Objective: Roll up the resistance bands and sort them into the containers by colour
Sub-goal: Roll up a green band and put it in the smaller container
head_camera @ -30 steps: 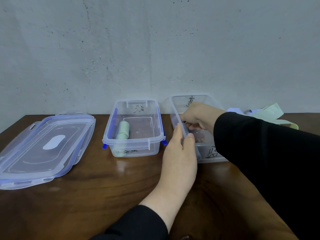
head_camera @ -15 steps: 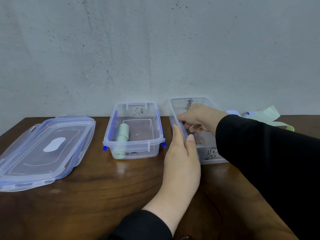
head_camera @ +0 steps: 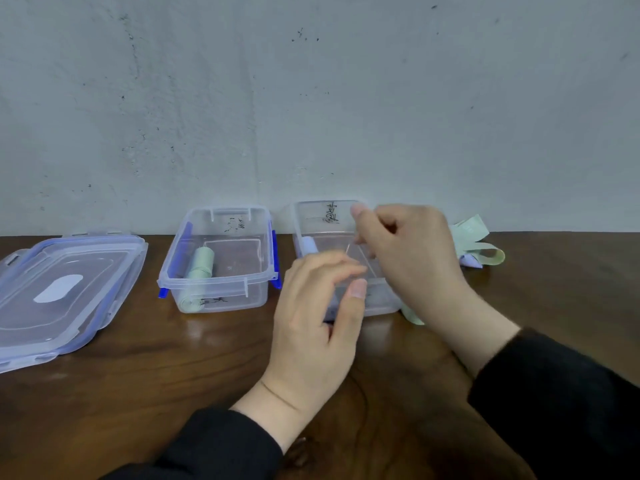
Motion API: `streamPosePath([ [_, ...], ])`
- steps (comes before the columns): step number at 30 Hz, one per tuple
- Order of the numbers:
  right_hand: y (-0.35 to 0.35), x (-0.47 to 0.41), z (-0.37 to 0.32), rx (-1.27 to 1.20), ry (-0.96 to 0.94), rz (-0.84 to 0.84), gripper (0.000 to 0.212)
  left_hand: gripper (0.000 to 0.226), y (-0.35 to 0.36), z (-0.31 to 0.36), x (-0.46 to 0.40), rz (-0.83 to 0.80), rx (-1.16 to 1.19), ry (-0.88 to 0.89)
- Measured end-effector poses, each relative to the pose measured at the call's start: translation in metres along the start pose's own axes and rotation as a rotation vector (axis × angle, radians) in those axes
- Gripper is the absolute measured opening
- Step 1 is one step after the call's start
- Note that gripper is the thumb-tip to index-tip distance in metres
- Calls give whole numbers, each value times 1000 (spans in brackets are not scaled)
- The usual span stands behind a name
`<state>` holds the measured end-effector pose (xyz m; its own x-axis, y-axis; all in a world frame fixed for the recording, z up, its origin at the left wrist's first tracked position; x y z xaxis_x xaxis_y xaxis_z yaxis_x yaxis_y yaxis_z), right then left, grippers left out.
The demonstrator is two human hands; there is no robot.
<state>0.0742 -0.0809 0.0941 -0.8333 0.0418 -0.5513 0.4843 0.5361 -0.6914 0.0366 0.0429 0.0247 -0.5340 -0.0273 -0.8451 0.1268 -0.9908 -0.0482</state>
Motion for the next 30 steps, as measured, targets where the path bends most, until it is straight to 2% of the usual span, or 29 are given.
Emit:
streamPosePath([
  [3, -8, 64, 23, -5, -31, -102, 53, 27, 7, 9, 7, -131, -9, -47],
  [6, -23, 95, 59, 37, -105, -147, 46, 26, 21, 16, 18, -352, -38, -236],
  [8, -35, 100, 90, 100, -114, -142, 35, 26, 31, 19, 25, -474, -105, -331],
  [11, -46, 96, 132, 224, 11, -120, 11, 21, 45, 23, 32, -578, -186, -403],
  [15, -39, 89, 159, 248, 210, -253, 66, 16, 64, 26, 41, -615, -226, -450],
  [16, -36, 87, 160, 241, 230, -291, 72, 18, 67, 26, 42, -610, -242, -464],
  [18, -31, 85, 161, 209, 241, -323, 71, 27, 73, 24, 43, -606, -272, -486],
  [25, -42, 84, 153, 0, 304, -303, 43, 60, 93, 32, 47, -716, -304, -567],
  [30, -44, 86, 146, -337, 451, -240, 33, 93, 105, 43, 50, -768, -245, -600],
])
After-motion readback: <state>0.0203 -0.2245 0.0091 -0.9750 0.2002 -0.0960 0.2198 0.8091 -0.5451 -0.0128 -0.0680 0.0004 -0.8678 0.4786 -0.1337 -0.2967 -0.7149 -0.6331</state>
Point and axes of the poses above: each hand's wrist, its own x-axis away from the middle knuckle, its own y-axis out of the palm, z = x × y, the point moved 1 cm from there along -x, towards the middle knuckle, and after that the axes turned 14 degrees about x, right-handed, at the moved point
